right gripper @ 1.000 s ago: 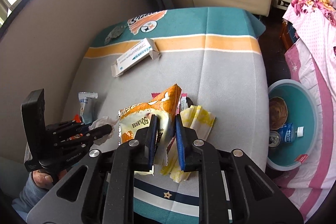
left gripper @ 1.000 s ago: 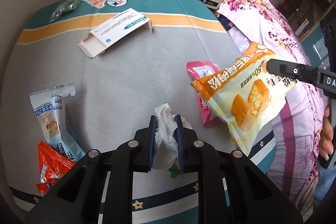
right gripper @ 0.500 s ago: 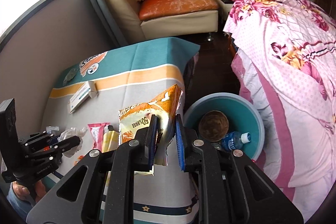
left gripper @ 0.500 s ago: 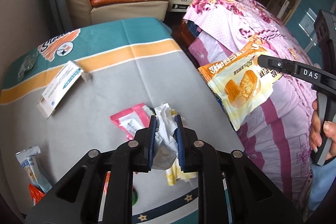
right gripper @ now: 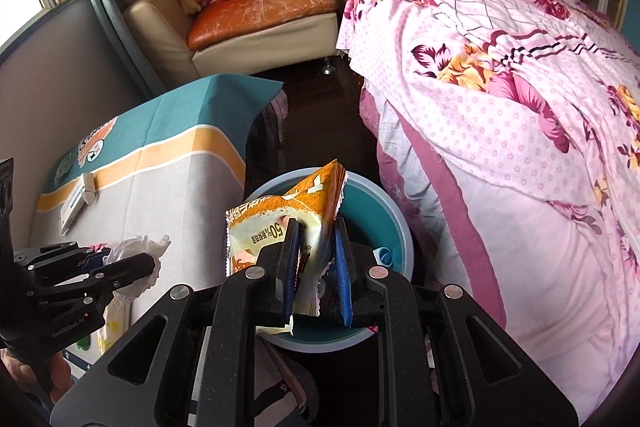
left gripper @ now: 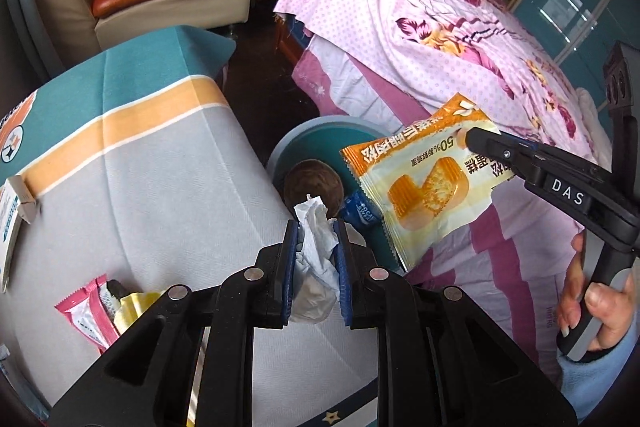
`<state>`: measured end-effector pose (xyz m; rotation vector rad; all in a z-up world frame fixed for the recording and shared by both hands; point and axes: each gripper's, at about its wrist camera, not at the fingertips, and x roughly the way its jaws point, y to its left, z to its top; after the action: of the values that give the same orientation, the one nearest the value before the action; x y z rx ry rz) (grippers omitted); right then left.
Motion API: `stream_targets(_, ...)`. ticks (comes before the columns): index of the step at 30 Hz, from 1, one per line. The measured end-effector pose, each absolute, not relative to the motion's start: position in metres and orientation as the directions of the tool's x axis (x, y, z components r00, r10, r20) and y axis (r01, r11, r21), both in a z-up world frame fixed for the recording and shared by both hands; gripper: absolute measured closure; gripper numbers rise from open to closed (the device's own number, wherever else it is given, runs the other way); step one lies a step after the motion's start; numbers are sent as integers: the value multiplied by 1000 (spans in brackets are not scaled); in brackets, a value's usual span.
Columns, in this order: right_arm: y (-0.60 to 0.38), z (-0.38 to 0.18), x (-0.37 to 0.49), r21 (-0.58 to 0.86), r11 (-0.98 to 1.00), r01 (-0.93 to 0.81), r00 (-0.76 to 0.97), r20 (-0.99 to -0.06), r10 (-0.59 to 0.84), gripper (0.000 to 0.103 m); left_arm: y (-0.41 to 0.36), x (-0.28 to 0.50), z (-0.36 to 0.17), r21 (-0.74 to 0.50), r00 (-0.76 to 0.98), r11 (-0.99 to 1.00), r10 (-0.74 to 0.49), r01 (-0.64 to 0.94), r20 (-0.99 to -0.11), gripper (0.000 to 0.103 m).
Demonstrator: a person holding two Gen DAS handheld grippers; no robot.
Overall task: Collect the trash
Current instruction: 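Carry tissue and pastry bag over the teal bin and open both grippers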
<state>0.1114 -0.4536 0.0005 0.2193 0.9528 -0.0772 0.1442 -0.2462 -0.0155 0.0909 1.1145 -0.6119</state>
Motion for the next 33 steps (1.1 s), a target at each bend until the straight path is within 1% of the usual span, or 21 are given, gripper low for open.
stream_targets(4,-460,-14,115,121,978,169,557,-831,7,87,-266,153,-30,-235,271,828,-413,509,-870,84)
stream_targets(10,-476,-31,122,126,972,198,530,-848,2,87,-286,162,-44,-228,244,822,-400,522,-883,83)
stream_targets(12,-481,-35,123,129,970,207,523,-853,2,86,-292,164,-47,-225,240,818,-399,530,-885,74)
stream_targets(13,-482,-36,124,127,969,210,520,-854,0,87,-293,164,-47,-219,244,818,-395,532,-885,58)
stream_targets(14,-484,-37,124,126,969,212,517,-856,-2,87,-295,164,-47,-207,257,821,-389,531,-885,39)
stream_targets(16,-486,-39,126,121,969,215,512,-859,-7,86,-295,164,-46,-181,292,831,-376,526,-880,25)
stream_targets(17,-486,-40,127,117,969,215,509,-861,-9,86,-296,164,-45,-168,304,835,-367,524,-879,21)
stream_targets(19,-486,-41,128,112,971,212,503,-864,-10,86,-295,165,-46,-158,308,841,-355,518,-883,16)
stream_targets(28,-477,-45,137,93,977,194,483,-875,-13,85,-280,165,-50,-133,318,869,-311,476,-896,14)
stream_targets(31,-473,-46,141,85,978,190,476,-879,-15,83,-274,163,-49,-127,324,874,-303,469,-896,14)
stream_targets(33,-470,-46,142,83,980,183,470,-883,-13,79,-271,162,-47,-122,329,875,-302,469,-895,13)
